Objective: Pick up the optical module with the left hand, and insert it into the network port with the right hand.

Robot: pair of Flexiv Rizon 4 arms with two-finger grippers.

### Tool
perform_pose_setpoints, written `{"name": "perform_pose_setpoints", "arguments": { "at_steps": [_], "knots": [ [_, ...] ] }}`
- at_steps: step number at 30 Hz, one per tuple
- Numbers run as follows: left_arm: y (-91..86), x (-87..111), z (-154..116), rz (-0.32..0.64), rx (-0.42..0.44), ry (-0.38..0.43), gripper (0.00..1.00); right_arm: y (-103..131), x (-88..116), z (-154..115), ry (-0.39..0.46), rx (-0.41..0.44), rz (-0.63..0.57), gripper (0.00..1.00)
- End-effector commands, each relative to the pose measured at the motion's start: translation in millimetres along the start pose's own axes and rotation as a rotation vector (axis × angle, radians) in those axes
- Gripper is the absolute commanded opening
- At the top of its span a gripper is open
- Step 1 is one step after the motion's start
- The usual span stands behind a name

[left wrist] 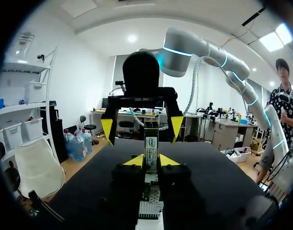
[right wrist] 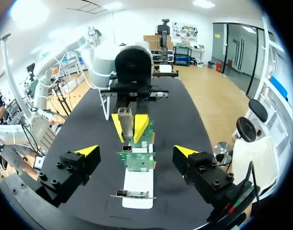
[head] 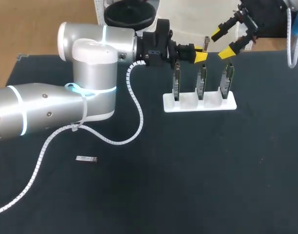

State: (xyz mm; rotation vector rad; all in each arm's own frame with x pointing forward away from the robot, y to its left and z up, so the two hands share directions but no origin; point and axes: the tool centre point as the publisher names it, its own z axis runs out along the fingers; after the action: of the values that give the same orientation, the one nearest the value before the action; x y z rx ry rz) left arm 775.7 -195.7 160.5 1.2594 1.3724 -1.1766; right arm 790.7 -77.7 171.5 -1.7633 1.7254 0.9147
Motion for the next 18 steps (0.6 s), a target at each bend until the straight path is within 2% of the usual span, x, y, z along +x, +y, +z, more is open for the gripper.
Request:
{"name": "perform_pose_setpoints", "arguments": {
  "at_steps": [1,7,18],
  "knots": [
    [2.8,-0.1,1,-0.001,0.006,0.002,0.0,0,-5,-5,-0.016,0.019,-0.004,1.0],
    [2.8,-0.1,1,-0.001,0.006,0.002,0.0,-5,-13,-4,-0.042,0.025,-0.019,1.0],
    [2.8,-0.1,1,-0.001,0.006,0.002,0.0,-4,-27,5,-0.088,-0.022,-0.039,1.0]
  ]
}}
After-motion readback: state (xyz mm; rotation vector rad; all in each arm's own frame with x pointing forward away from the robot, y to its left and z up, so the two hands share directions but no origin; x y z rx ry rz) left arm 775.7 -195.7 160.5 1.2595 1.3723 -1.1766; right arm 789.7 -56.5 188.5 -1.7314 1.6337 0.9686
